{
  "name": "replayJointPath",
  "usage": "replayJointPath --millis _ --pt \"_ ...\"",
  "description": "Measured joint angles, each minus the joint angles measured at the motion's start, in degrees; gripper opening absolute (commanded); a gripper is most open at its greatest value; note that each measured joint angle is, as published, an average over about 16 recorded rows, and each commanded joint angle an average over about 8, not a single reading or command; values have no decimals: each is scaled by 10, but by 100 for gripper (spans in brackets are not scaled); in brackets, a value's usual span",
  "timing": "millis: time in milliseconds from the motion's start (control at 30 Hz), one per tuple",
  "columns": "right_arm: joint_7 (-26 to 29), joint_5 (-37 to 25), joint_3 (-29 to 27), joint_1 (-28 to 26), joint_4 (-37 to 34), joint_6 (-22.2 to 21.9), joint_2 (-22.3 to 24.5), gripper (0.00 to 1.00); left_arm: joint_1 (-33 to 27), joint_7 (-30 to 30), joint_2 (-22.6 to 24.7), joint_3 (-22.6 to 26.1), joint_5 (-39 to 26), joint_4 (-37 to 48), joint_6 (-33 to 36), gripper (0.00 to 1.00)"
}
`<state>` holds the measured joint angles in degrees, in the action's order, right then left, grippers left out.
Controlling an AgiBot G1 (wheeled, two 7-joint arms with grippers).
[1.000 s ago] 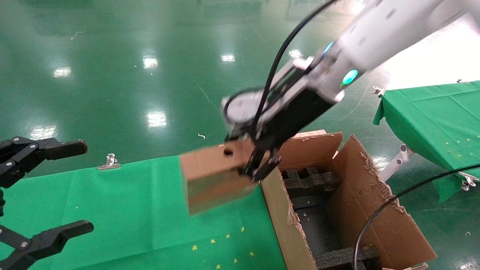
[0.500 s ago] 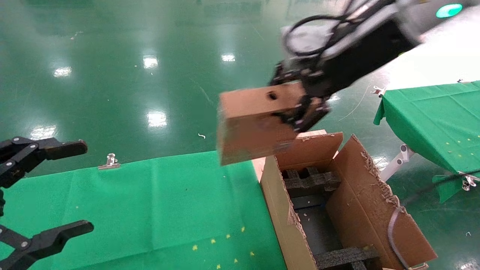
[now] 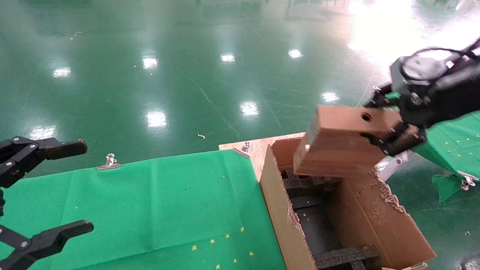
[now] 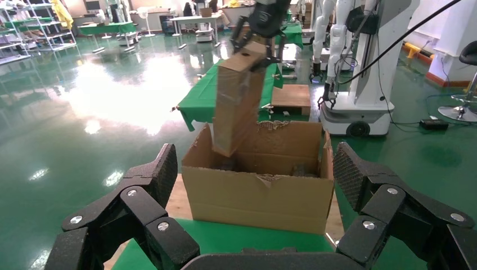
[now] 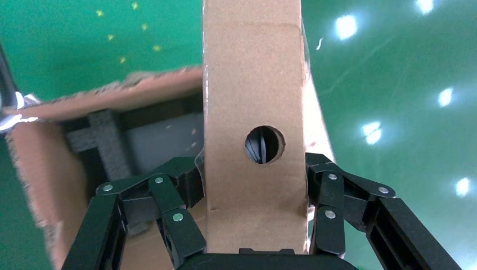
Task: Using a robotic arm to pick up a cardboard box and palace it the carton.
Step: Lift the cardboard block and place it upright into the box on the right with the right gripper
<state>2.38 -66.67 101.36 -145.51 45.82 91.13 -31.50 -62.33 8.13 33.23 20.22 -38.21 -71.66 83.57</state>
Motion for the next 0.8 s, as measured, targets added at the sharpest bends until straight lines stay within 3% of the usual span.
replayJointPath --millis 367,800 --pt "21 -5 67 -21 39 -4 81 0 0 0 0 0 0 0 0 100" --pt "40 2 90 -14 59 -14 99 0 0 0 0 0 0 0 0 100"
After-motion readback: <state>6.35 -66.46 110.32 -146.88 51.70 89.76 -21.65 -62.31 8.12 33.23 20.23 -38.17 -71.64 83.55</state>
